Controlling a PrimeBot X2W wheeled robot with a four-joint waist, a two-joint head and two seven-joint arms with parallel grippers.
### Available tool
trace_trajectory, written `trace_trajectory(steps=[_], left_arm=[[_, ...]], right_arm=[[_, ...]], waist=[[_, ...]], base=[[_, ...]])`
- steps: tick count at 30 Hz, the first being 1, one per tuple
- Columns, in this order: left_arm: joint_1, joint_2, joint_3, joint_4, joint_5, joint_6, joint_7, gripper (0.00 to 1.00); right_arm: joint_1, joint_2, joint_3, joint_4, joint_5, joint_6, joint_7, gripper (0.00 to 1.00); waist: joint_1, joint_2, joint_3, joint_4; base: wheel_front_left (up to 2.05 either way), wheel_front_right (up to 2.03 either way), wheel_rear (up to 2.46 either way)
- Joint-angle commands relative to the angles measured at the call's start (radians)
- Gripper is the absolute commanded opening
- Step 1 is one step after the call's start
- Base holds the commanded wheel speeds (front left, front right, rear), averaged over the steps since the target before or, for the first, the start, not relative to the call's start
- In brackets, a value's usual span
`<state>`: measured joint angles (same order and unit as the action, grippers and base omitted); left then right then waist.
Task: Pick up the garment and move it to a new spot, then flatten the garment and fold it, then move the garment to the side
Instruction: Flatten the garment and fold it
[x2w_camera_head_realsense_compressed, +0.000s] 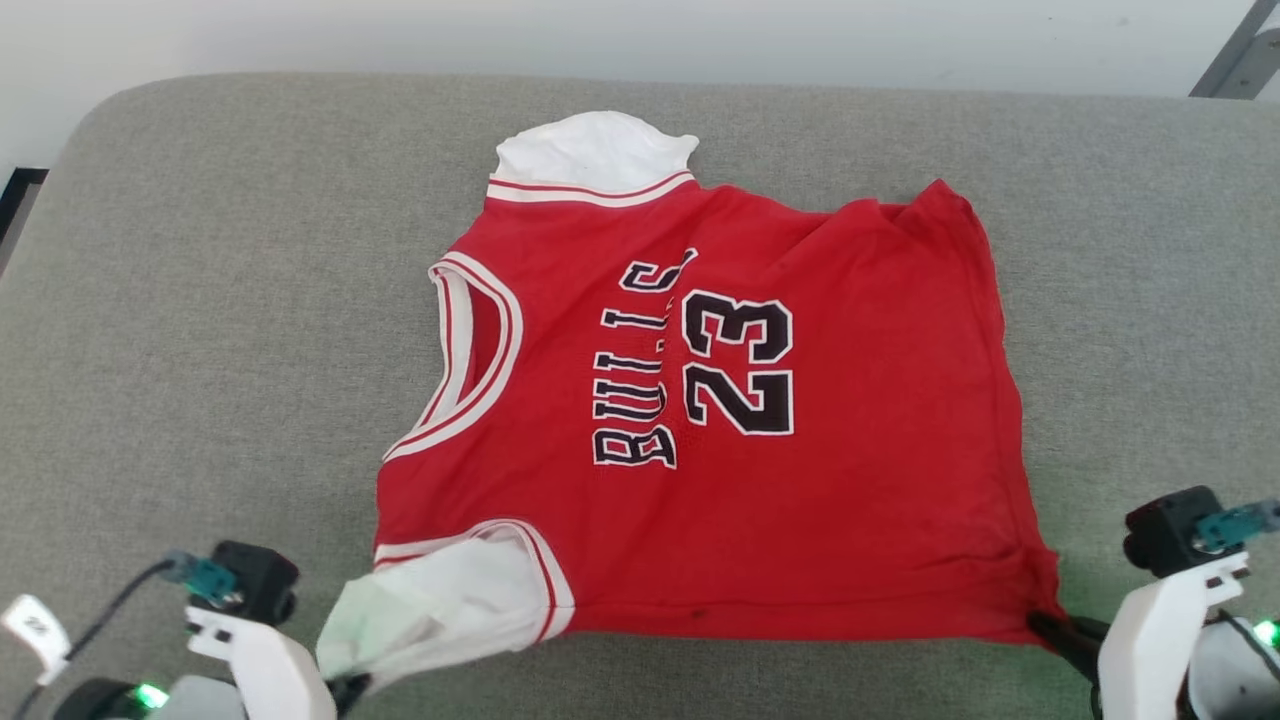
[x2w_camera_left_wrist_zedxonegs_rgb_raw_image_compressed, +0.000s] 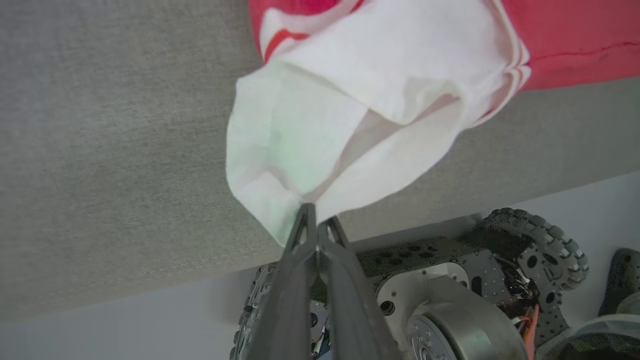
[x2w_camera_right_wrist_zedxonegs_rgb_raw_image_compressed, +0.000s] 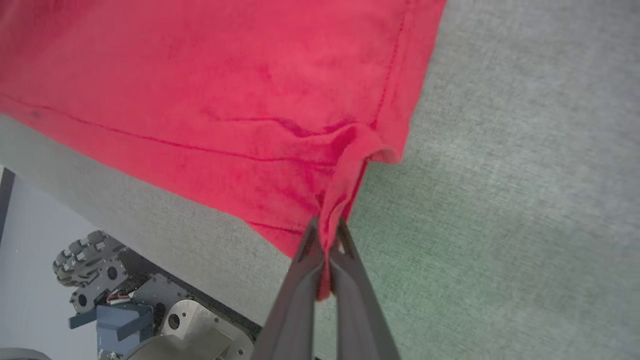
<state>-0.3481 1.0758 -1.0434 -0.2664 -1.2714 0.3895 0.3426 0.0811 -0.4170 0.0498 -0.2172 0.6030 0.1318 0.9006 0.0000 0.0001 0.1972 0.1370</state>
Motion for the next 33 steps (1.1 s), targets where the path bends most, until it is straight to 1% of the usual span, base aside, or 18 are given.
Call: trace_trajectory(steps=[1, 4, 6, 9, 11, 12, 14, 16, 19, 26, 30, 33], left_arm=[[-0.005, 0.013, 0.013, -0.009, 0.007, 0.008, -0.011, 0.0], [-0.033, 0.049, 0.038, -0.034, 0.026, 0.012, -0.026, 0.0], [-0.067, 0.072, 0.057, -0.053, 0.06, 0.006, -0.035, 0.0], [-0.13, 0.084, 0.082, -0.069, 0.108, -0.009, -0.033, 0.0], [-0.184, 0.075, 0.091, -0.058, 0.149, -0.032, -0.018, 0.0], [-0.184, 0.075, 0.091, -0.058, 0.149, -0.032, -0.018, 0.0], [-0.242, 0.05, 0.097, -0.034, 0.176, -0.064, 0.001, 0.0], [-0.303, 0.018, 0.099, 0.008, 0.21, -0.1, 0.021, 0.0], [-0.395, -0.053, 0.097, 0.1, 0.24, -0.16, 0.045, 0.0], [-0.58, -0.247, 0.062, 0.399, 0.3, -0.311, 0.074, 0.0], [-0.644, -0.35, 0.051, 0.597, 0.292, -0.382, 0.068, 0.0], [-0.676, -0.409, 0.041, 0.728, 0.282, -0.429, 0.07, 0.0]], right_arm=[[0.009, 0.009, -0.018, -0.02, 0.004, -0.002, 0.008, 0.0], [0.012, 0.026, -0.052, -0.076, -0.009, -0.002, 0.026, 0.0], [-0.005, 0.039, -0.074, -0.105, -0.022, -0.002, 0.038, 0.0], [-0.048, 0.059, -0.092, -0.13, -0.045, -0.002, 0.051, 0.0], [-0.088, 0.06, -0.091, -0.132, -0.063, -0.002, 0.06, 0.0], [-0.088, 0.06, -0.091, -0.132, -0.063, -0.002, 0.06, 0.0], [-0.143, 0.072, -0.087, -0.118, -0.07, -0.002, 0.065, 0.0], [-0.203, 0.069, -0.078, -0.093, -0.084, -0.002, 0.06, 0.0], [-0.305, 0.067, -0.061, -0.033, -0.1, -0.002, 0.041, 0.0], [-0.52, 0.053, 0.01, 0.18, -0.128, -0.002, -0.038, 0.0], [-0.62, 0.059, 0.064, 0.324, -0.132, -0.002, -0.088, 0.0], [-0.684, 0.058, 0.11, 0.425, -0.14, -0.002, -0.123, 0.0]], waist=[[0.0, -0.0001, 0.001, -0.001], [0.0, -0.0001, 0.003, -0.004], [0.0, -0.0001, 0.006, -0.007], [0.0, -0.0001, 0.014, -0.009], [0.0, -0.0001, 0.023, -0.009], [0.0, -0.0001, 0.023, -0.009], [0.0, -0.0001, 0.034, -0.011], [0.0, -0.0001, 0.048, -0.012], [0.0, -0.0001, 0.071, -0.012], [0.0, -0.0001, 0.124, -0.012], [0.0, -0.0001, 0.155, -0.017], [0.0, -0.0001, 0.175, -0.025]], base=[[0.0, 0.0, 0.0], [0.0, 0.0, 0.0], [0.0, 0.0, 0.0], [0.0, 0.0, 0.0], [0.0, 0.0, 0.0], [0.0, 0.0, 0.0], [0.0, 0.0, 0.0], [0.0, 0.0, 0.0], [0.0, 0.0, 0.0], [0.0, 0.0, 0.0], [0.0, 0.0, 0.0], [0.0, 0.0, 0.0]])
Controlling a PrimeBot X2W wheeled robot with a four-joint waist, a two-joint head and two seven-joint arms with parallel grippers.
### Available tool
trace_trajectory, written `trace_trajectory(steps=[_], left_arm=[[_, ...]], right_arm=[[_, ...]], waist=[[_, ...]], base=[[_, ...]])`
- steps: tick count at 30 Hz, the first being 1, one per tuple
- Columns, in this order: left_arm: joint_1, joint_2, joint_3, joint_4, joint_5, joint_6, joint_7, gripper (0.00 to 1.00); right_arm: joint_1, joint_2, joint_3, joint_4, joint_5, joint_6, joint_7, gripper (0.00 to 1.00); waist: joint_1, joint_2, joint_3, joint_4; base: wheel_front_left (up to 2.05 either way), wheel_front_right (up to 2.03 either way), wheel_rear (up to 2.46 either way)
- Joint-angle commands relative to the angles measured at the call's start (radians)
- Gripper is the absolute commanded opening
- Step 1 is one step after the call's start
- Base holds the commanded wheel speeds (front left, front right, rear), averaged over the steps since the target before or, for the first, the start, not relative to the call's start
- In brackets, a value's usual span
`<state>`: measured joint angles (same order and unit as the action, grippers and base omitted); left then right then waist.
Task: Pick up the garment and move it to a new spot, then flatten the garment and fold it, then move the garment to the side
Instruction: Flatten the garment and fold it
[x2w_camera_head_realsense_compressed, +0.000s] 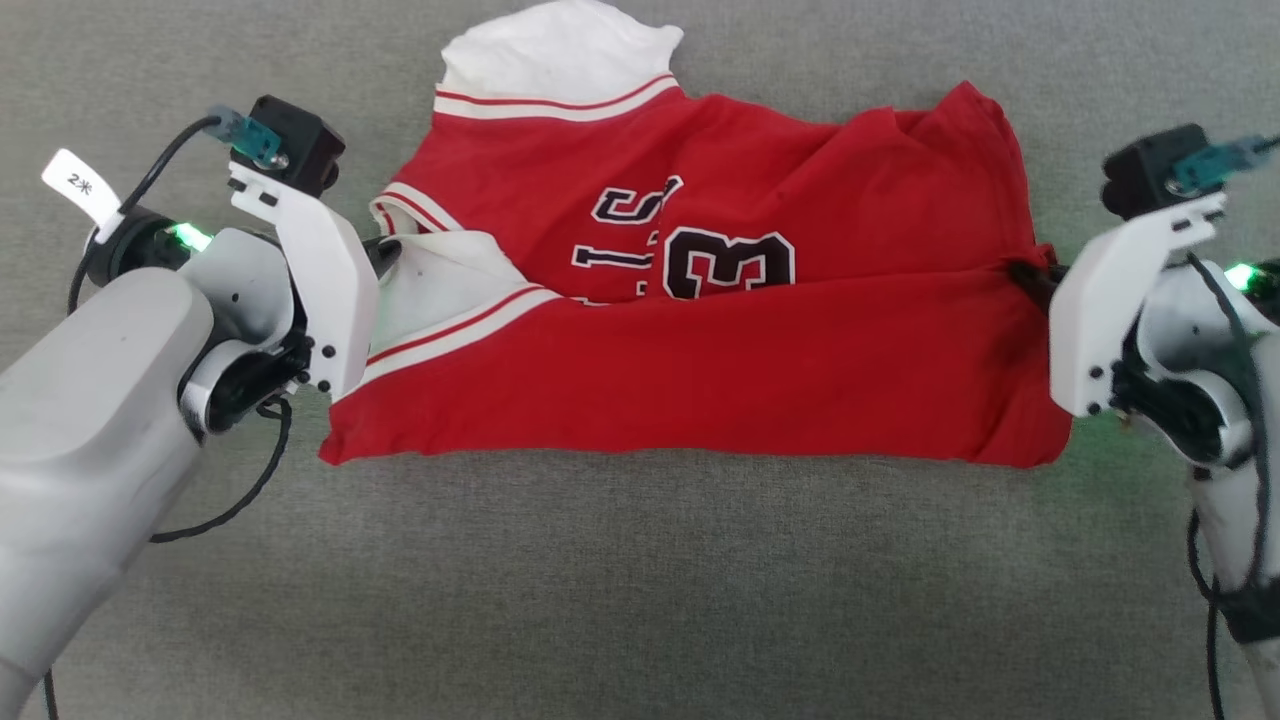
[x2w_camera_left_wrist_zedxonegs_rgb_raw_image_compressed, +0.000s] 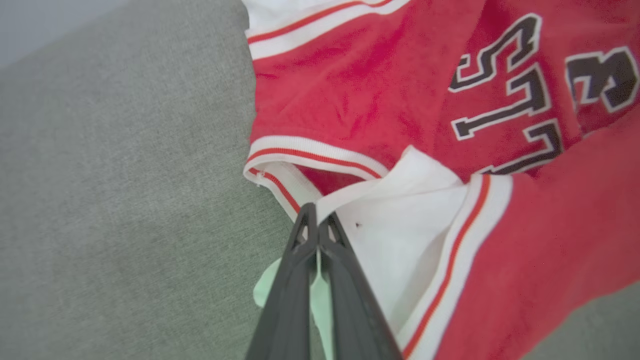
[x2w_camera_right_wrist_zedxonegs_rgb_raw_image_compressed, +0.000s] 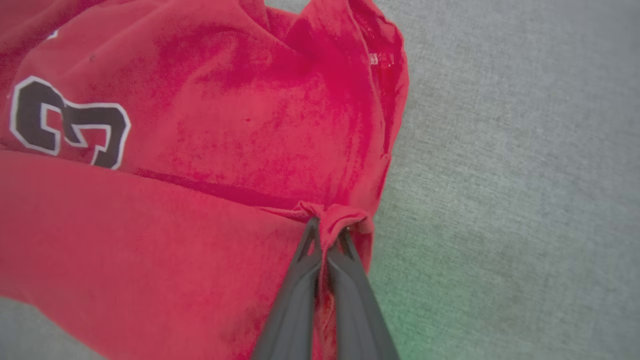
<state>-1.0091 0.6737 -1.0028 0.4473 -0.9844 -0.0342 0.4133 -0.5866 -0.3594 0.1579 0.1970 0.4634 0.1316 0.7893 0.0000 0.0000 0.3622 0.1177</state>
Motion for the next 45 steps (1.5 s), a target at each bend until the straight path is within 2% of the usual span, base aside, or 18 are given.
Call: trace_trajectory(steps=[1, 5, 6, 7, 8, 9, 10, 16, 23, 29, 37, 41, 45], left_arm=[[-0.019, -0.025, -0.002, 0.054, -0.015, -0.018, 0.007, 0.0], [-0.046, -0.08, -0.005, 0.199, -0.049, -0.053, 0.031, 0.0], [-0.048, -0.088, -0.002, 0.229, -0.059, -0.058, 0.043, 0.02], [-0.052, -0.094, -0.005, 0.253, -0.062, -0.065, 0.053, 0.23], [-0.06, -0.099, -0.007, 0.268, -0.068, -0.07, 0.056, 0.42], [-0.066, -0.104, -0.001, 0.282, -0.08, -0.073, 0.059, 0.74], [-0.073, -0.105, 0.002, 0.293, -0.086, -0.078, 0.064, 1.0], [-0.095, -0.076, 0.025, 0.296, -0.119, -0.083, 0.077, 1.0], [-0.033, 0.002, 0.039, 0.166, -0.164, -0.022, 0.148, 1.0], [0.07, 0.093, 0.042, -0.074, -0.213, 0.1, 0.224, 1.0], [0.213, 0.219, 0.043, -0.37, -0.256, 0.29, 0.27, 1.0], [0.249, 0.254, 0.045, -0.421, -0.242, 0.334, 0.242, 1.0], [0.277, 0.251, 0.048, -0.384, -0.25, 0.339, 0.213, 1.0]], right_arm=[[-0.031, 0.007, 0.012, 0.048, 0.002, -0.002, -0.018, 0.0], [-0.085, 0.021, 0.065, 0.161, 0.008, -0.002, -0.038, 0.0], [-0.095, 0.021, 0.078, 0.18, 0.01, -0.002, -0.042, 0.07], [-0.102, 0.022, 0.087, 0.199, 0.012, -0.002, -0.048, 0.31], [-0.108, 0.02, 0.102, 0.209, 0.013, -0.002, -0.054, 0.65], [-0.114, 0.013, 0.116, 0.217, 0.015, -0.002, -0.062, 1.0], [-0.117, 0.007, 0.124, 0.223, 0.021, -0.002, -0.069, 1.0], [-0.104, -0.021, 0.12, 0.2, 0.027, -0.002, -0.141, 1.0], [-0.026, 0.0, 0.019, 0.093, 0.007, -0.001, -0.281, 1.0], [0.062, 0.057, -0.112, -0.041, -0.078, -0.001, -0.392, 1.0], [0.169, 0.175, -0.238, -0.268, -0.177, -0.001, -0.437, 1.0], [0.221, 0.231, -0.28, -0.351, -0.192, -0.001, -0.427, 1.0], [0.278, 0.265, -0.306, -0.404, -0.193, -0.001, -0.402, 1.0]], waist=[[0.0, 0.0, 0.015, -0.008], [0.0, 0.0, 0.025, -0.014], [0.0, 0.0, 0.025, -0.015], [0.0, 0.0, 0.024, -0.016], [0.0, 0.0, 0.023, -0.016], [0.0, 0.0, 0.019, -0.015], [0.0, 0.0, 0.016, -0.015], [0.0, 0.0, -0.014, -0.01], [0.0, 0.0, -0.052, -0.006], [0.0, 0.0, -0.064, -0.009], [0.0, 0.0, -0.054, -0.027], [0.0, 0.0, -0.043, -0.042], [0.0, 0.0, -0.031, -0.063]], base=[[0.0, 0.0, 0.0], [0.0, 0.0, 0.0], [0.0, 0.0, 0.0], [0.0, 0.0, 0.0], [0.0, 0.0, 0.0], [0.0, 0.0, 0.0], [0.0, 0.0, 0.0], [0.0, 0.0, 0.0], [0.0, 0.0, 0.0], [0.0, 0.0, 0.0], [0.0, 0.0, 0.0], [0.0, 0.0, 0.0], [0.0, 0.0, 0.0]])
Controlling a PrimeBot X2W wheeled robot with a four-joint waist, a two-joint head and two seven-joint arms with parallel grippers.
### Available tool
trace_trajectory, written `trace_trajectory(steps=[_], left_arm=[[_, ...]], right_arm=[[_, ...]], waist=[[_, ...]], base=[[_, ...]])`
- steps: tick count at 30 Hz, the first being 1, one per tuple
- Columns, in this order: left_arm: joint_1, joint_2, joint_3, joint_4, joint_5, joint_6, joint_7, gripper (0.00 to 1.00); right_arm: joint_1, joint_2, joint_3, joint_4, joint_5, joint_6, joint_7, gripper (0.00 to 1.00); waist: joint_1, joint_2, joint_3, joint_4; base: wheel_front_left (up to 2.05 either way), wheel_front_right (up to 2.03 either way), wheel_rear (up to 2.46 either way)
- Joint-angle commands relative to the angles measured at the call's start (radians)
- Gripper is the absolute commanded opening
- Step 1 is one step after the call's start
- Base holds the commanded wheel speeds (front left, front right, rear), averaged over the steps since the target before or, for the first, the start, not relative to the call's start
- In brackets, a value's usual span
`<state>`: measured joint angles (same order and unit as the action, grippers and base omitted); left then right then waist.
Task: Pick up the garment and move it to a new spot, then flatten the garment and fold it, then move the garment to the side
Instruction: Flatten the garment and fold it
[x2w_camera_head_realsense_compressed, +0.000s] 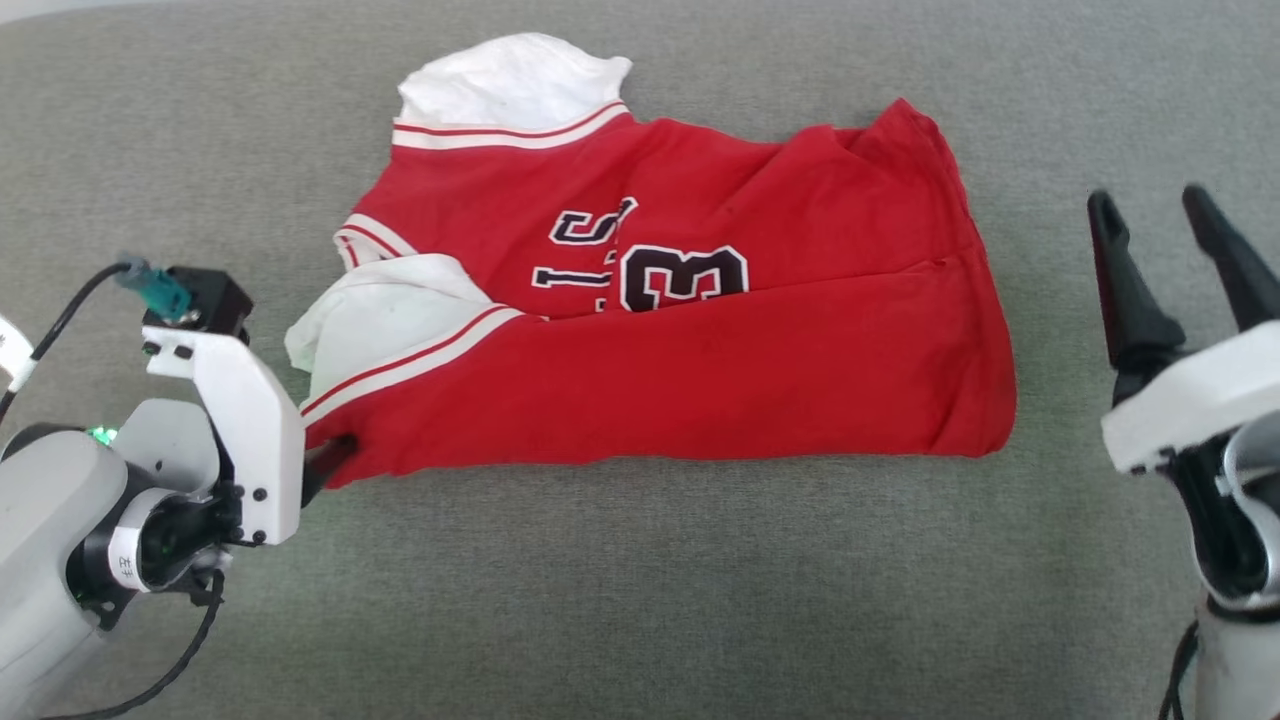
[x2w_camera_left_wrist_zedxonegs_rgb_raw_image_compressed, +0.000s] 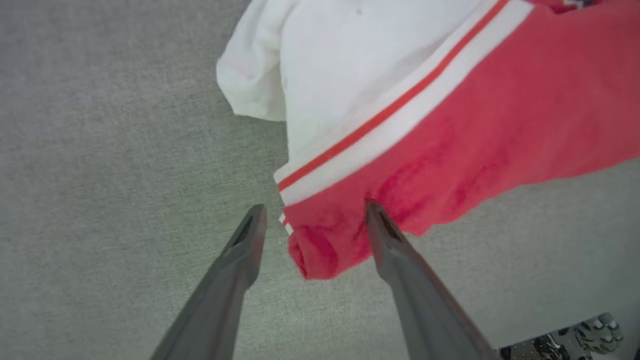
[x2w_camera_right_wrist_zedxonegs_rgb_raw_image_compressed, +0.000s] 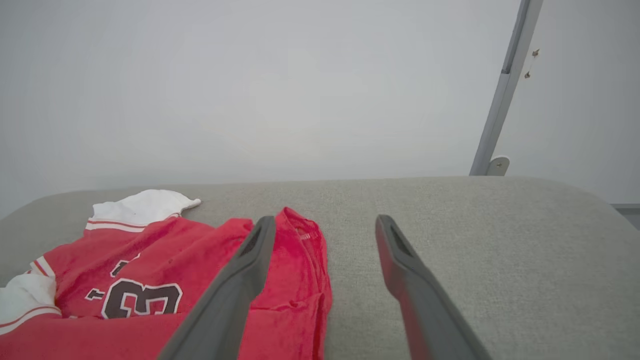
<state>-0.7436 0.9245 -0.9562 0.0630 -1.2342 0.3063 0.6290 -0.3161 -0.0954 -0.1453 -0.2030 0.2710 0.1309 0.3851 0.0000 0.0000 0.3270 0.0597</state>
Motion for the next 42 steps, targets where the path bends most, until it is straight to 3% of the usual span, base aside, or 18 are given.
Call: trace_trajectory(steps=[1, 8, 9, 10, 11, 18, 26, 33, 35, 42], left_arm=[[0.014, -0.005, 0.0, 0.015, -0.001, -0.007, -0.01, 1.0], [0.04, -0.062, -0.002, 0.154, -0.039, -0.045, -0.026, 1.0], [0.044, -0.07, -0.008, 0.17, -0.039, -0.057, -0.023, 0.85], [0.046, -0.079, -0.012, 0.184, -0.041, -0.065, -0.024, 0.08], [0.048, -0.087, -0.013, 0.198, -0.047, -0.075, -0.025, 0.0], [0.033, -0.128, -0.027, 0.249, -0.042, -0.121, -0.027, 0.0], [0.008, -0.168, -0.039, 0.282, -0.025, -0.15, -0.031, 0.0], [-0.011, -0.202, -0.044, 0.312, -0.02, -0.172, -0.035, 0.0], [-0.016, -0.209, -0.044, 0.321, -0.018, -0.174, -0.04, 0.0], [-0.015, -0.206, -0.028, 0.345, -0.028, -0.184, -0.06, 0.0]], right_arm=[[0.022, 0.005, -0.007, -0.011, -0.002, 0.0, 0.009, 1.0], [0.117, 0.024, -0.002, -0.024, 0.025, 0.0, 0.101, 1.0], [0.135, 0.025, 0.004, -0.017, 0.034, 0.0, 0.134, 1.0], [0.149, 0.025, 0.011, -0.015, 0.039, 0.0, 0.165, 1.0], [0.158, 0.021, 0.022, -0.015, 0.051, 0.0, 0.198, 1.0], [0.162, -0.003, 0.061, 0.023, 0.088, 0.0, 0.391, 1.0], [0.077, -0.061, 0.096, 0.132, 0.044, 0.0, 0.483, 1.0], [0.006, -0.096, 0.168, 0.324, 0.046, 0.0, 0.537, 1.0], [-0.005, -0.095, 0.187, 0.367, 0.066, 0.0, 0.552, 0.0], [-0.022, -0.132, 0.2, 0.403, 0.116, -0.001, 0.572, 0.0]], waist=[[0.0, 0.0, 0.007, -0.01], [0.0, 0.0, 0.012, -0.037], [0.0, 0.0, 0.011, -0.04], [0.0, 0.0, 0.01, -0.041], [0.0, 0.0, 0.009, -0.042], [0.0, 0.0, 0.006, -0.025], [0.0, 0.0, 0.007, 0.007], [0.0, 0.0, 0.012, 0.033], [0.0, 0.0, 0.012, 0.04], [0.0, 0.0, 0.005, 0.05]], base=[[0.0, 0.0, 0.0], [0.0, 0.0, 0.0], [0.0, 0.0, 0.0], [0.0, 0.0, 0.0], [0.0, 0.0, 0.0], [0.0, 0.0, 0.0], [0.0, 0.0, 0.0], [0.0, 0.0, 0.0], [0.0, 0.0, 0.0], [0.0, 0.0, 0.0]])
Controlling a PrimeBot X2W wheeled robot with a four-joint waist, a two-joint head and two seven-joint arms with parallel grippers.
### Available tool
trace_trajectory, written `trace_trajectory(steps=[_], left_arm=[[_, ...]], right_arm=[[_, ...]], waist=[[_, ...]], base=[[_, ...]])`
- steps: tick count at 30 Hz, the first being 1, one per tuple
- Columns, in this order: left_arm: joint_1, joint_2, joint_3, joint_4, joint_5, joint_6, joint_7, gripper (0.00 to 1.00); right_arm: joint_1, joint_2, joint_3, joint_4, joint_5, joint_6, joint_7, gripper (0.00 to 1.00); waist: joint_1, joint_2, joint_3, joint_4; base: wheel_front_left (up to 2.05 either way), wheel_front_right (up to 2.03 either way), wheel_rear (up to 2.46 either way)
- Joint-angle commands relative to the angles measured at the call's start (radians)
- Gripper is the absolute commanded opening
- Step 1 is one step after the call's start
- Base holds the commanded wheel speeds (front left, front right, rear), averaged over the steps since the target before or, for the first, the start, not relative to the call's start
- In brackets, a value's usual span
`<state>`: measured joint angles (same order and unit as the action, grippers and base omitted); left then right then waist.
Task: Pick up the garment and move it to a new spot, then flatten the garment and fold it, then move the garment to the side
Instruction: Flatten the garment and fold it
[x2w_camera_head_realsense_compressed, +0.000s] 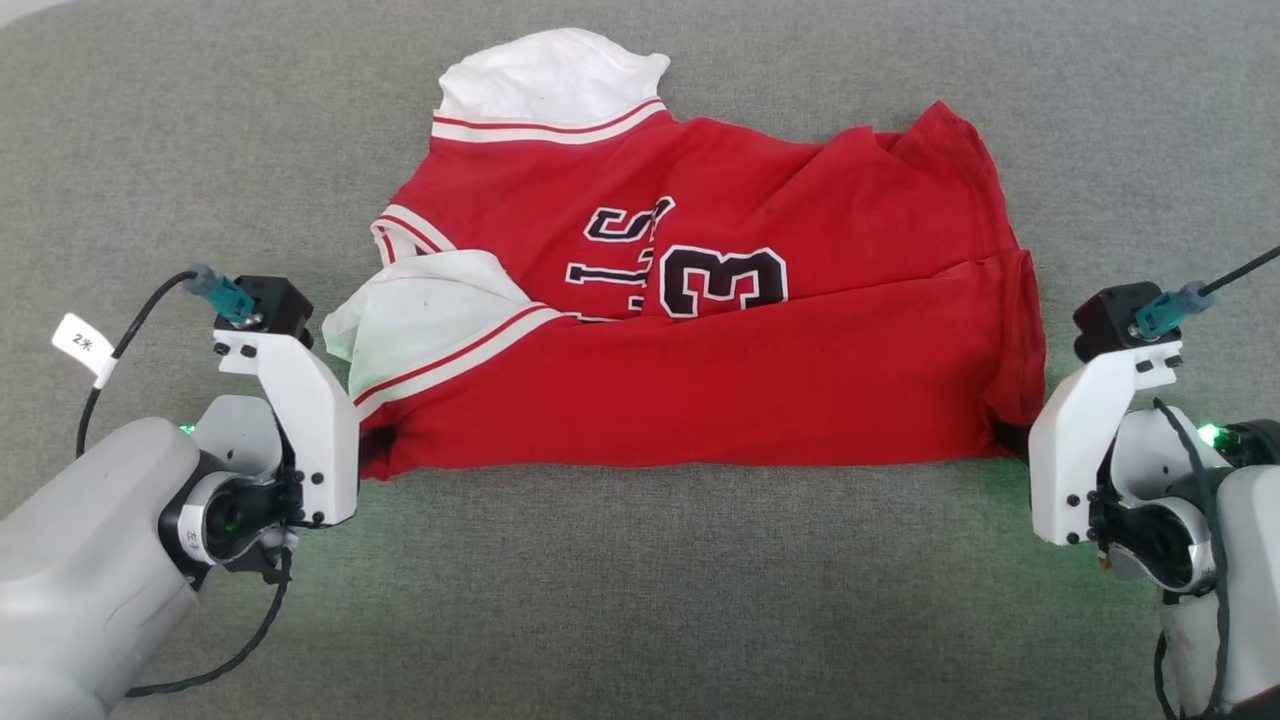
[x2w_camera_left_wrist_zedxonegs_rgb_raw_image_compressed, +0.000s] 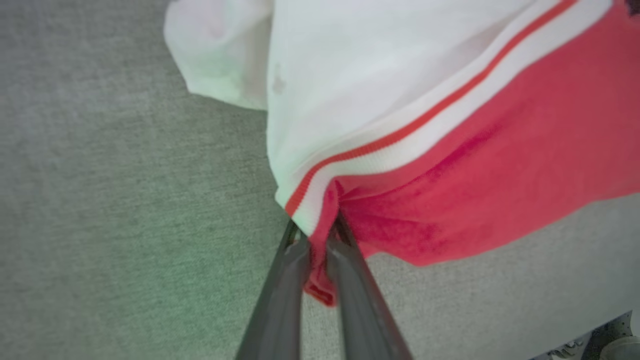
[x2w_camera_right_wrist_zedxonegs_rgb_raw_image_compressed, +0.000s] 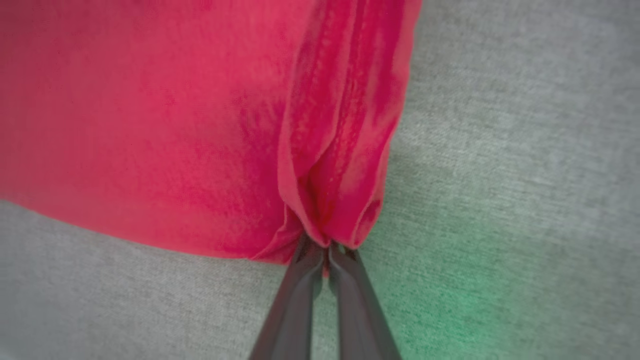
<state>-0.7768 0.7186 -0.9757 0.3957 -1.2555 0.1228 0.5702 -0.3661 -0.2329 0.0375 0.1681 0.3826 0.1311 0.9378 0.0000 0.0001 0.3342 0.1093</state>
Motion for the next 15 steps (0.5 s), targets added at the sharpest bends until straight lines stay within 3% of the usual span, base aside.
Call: trace_trajectory(steps=[1, 8, 15], left_arm=[[0.022, 0.005, -0.002, 0.012, -0.013, 0.001, -0.003, 0.0], [0.034, 0.067, 0.022, -0.052, -0.025, 0.026, 0.008, 0.0], [0.077, 0.154, 0.032, -0.194, -0.031, 0.092, 0.018, 0.0]], right_arm=[[0.027, 0.003, 0.016, 0.02, 0.016, -0.001, 0.02, 0.0], [0.048, -0.043, -0.022, -0.102, 0.043, -0.001, 0.061, 0.0], [0.122, -0.06, -0.075, -0.257, 0.054, -0.001, 0.161, 0.0]], waist=[[0.0, -0.0001, -0.005, 0.0], [0.0, -0.0001, -0.027, 0.001], [0.0, -0.0001, -0.034, 0.004]], base=[[0.0, 0.0, 0.0], [0.0, 0.0, 0.0], [0.0, 0.0, 0.0]])
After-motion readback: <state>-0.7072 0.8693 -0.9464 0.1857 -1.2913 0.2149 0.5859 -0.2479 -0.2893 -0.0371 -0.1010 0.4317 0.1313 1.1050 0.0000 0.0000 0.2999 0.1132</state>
